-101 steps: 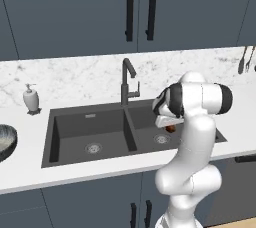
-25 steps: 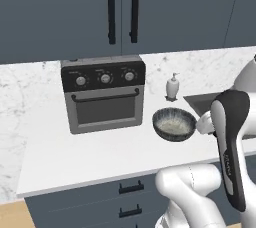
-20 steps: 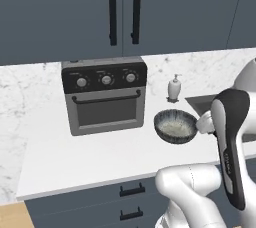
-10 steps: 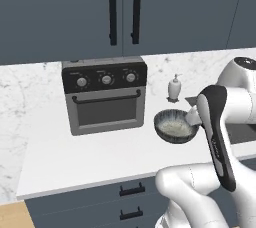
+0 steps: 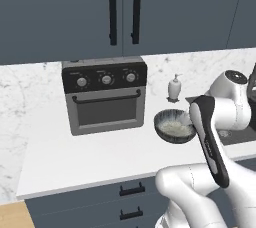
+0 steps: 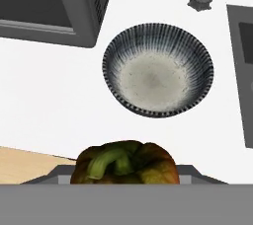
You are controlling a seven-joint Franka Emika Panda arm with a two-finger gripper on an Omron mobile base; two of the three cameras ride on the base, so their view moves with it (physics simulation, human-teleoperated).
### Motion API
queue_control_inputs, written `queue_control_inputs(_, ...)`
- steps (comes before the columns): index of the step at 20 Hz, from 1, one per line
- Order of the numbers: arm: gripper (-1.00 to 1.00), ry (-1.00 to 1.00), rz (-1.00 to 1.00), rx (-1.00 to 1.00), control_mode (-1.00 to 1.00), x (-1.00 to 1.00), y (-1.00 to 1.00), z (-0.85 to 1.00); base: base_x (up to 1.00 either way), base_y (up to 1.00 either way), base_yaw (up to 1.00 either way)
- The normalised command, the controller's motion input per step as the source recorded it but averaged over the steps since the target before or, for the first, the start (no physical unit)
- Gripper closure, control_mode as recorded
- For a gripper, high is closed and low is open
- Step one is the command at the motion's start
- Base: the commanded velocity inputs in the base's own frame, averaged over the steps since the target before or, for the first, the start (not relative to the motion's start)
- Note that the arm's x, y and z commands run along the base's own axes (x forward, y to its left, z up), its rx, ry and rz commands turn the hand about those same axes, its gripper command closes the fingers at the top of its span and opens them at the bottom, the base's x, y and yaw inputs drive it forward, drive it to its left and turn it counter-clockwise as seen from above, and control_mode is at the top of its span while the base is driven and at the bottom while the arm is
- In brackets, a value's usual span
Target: Pick the bell pepper from the sink and place it in the bowl. Then pick the bowl and place it in the microwave. Then close the microwave door and press the start button.
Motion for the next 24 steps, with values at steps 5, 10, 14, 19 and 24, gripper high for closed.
queue_control_inputs(5,1.0,0.0,0.0,0.13,-1.0,0.37,-0.15,-0.22,0.0,0.0,0.0)
queue_control_inputs(10,1.0,0.03,0.0,0.03,-1.0,0.5,-0.01,-0.2,0.0,0.0,0.0)
queue_control_inputs(14,1.0,0.02,0.0,0.0,-1.0,0.44,0.0,-0.26,0.0,0.0,0.0)
queue_control_inputs(19,1.0,0.0,0.0,0.0,-1.0,0.31,-0.06,-0.26,0.0,0.0,0.0)
queue_control_inputs(24,1.0,0.0,0.0,0.0,-1.0,0.31,-0.02,-0.35,0.0,0.0,0.0)
